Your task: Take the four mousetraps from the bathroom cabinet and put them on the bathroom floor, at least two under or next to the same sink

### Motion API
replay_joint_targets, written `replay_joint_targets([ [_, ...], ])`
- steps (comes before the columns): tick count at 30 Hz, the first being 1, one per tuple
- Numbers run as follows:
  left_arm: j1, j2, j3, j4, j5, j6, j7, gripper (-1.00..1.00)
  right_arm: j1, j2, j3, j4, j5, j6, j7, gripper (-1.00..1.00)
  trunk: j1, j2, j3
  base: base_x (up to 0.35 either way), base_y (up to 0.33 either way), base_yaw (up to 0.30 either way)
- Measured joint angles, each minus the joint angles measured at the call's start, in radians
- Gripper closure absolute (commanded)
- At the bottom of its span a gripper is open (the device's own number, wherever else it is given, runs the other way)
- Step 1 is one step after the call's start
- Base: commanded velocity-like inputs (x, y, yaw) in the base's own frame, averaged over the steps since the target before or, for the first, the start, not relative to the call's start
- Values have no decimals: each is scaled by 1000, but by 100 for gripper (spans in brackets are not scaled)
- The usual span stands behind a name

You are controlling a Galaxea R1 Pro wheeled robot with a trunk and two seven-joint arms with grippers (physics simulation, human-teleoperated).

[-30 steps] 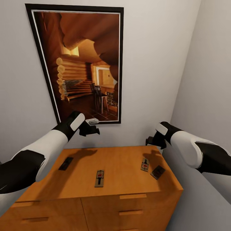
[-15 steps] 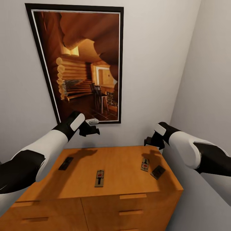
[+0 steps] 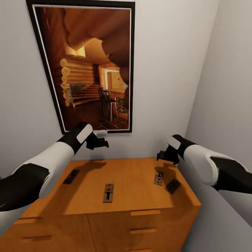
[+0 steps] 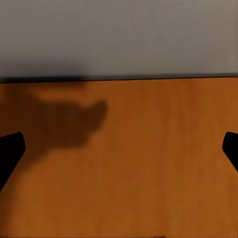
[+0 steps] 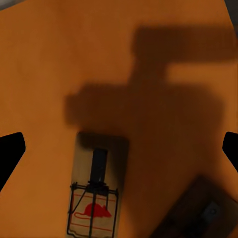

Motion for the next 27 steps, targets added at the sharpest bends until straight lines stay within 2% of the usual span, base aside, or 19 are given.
replay_joint_targets([
  [8, 0, -5, 1, 40, 2, 5, -1, -100, 3, 1, 0, 0, -1, 0, 1, -100, 31, -56, -25, 0, 0, 0],
  [17, 0, -11, 3, 75, 15, 5, -4, -100, 6, 0, 0, 0, -1, 2, 31, -100, 31, -56, -25, 0, 0, 0],
  [27, 0, -14, 3, 87, 50, 5, -4, -100, 31, 7, 0, 0, 0, 3, 81, -100, 31, -56, -25, 0, 0, 0],
])
